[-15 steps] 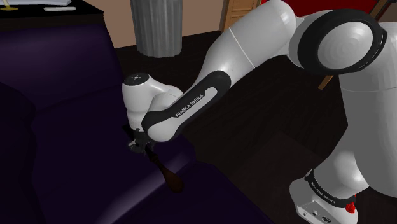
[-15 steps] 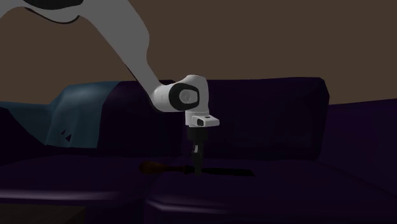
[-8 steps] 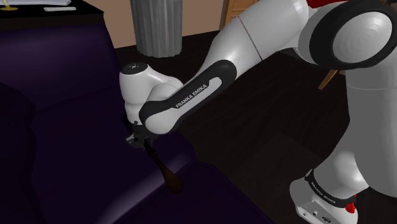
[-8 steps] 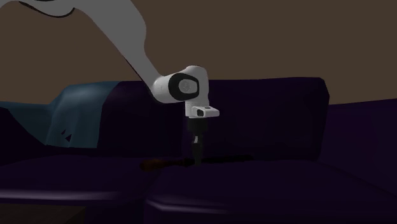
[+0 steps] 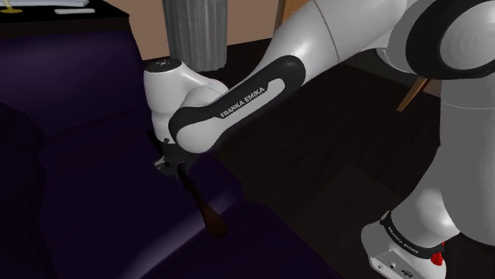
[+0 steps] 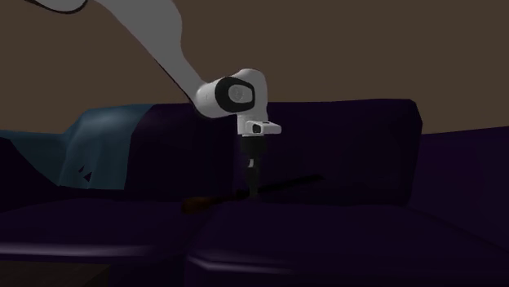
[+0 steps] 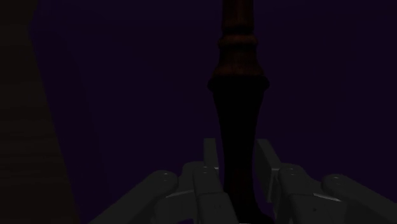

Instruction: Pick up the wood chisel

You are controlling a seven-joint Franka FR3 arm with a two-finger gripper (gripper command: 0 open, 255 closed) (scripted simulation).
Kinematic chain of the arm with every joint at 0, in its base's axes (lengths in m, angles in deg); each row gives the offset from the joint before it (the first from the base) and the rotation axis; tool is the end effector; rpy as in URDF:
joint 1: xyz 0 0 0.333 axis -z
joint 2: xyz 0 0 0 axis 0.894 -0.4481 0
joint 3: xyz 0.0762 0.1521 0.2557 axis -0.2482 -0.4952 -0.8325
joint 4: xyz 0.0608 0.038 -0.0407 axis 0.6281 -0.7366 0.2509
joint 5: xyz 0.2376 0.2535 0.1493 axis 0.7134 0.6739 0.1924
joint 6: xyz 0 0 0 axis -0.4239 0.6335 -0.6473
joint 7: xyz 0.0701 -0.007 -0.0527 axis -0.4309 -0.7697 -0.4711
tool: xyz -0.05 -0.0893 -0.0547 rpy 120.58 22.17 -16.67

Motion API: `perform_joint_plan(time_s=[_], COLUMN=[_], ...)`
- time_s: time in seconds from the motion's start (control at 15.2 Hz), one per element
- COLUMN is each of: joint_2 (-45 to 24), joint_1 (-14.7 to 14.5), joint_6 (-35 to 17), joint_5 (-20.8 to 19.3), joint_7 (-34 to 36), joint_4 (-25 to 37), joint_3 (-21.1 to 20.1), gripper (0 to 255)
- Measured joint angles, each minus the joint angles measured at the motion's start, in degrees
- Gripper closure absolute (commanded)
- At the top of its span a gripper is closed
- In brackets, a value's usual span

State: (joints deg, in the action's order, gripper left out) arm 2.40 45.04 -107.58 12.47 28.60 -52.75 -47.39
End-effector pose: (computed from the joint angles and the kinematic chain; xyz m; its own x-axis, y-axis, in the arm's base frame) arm 0.5222 0.3853 0.2698 0.9995 -0.0185 0.0248 -0.0180 -0.9997 -0.0177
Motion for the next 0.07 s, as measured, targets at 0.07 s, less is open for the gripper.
perform_joint_plan(time_s=[0.07], joint_2=[0.4], joint_1=[0.2], joint_6=[0.3], joint_5=[0.2], joint_7=[-0.2], joint_4=[-0.1], joint_3=[-0.1], gripper=[255])
